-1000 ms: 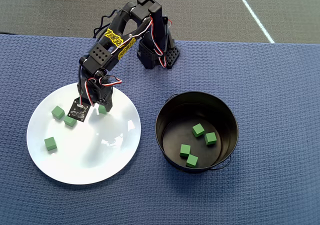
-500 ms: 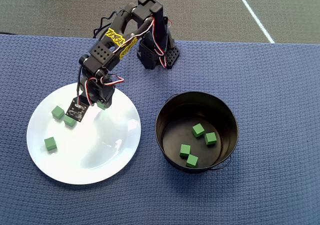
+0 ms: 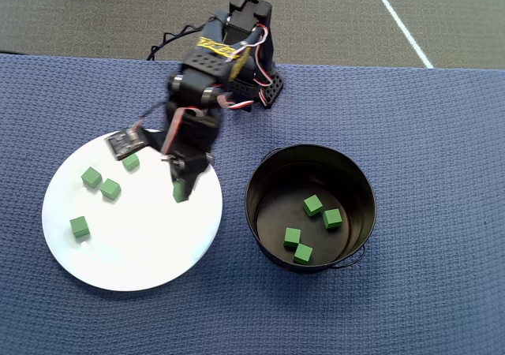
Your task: Pick up the green cubes from the white plate and place them in the black recipient
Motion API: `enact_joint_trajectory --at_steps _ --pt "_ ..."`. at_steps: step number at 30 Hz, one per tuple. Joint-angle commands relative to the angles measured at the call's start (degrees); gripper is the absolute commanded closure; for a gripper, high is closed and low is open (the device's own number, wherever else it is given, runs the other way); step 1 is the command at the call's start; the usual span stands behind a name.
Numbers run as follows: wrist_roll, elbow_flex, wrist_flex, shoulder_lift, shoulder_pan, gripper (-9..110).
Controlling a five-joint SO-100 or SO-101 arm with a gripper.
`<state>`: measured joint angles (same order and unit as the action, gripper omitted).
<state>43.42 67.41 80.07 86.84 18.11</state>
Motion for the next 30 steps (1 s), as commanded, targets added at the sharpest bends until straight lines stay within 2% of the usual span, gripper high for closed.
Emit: enact_joint_trajectory --at_steps 1,9,15,16,18,23,26,30 --pt "-20.8 -7.8 2.4 4.0 -12.0 102" --pt "-38.8 -8.8 -1.4 0.4 -29.6 102" --pt "-40.8 -6.0 -6.4 -8.0 -34.0 102" --pt "-40.0 -4.5 -6.9 -8.2 -34.6 99" --pt "-38.0 -0.9 -8.2 -6.9 -35.5 83" --pt "-36.8 0.3 -6.9 -1.7 -33.5 76" --pt "-35.4 -0.4 -5.1 3.3 -30.0 77" --pt "-34.6 -3.9 -3.2 8.9 -18.5 82"
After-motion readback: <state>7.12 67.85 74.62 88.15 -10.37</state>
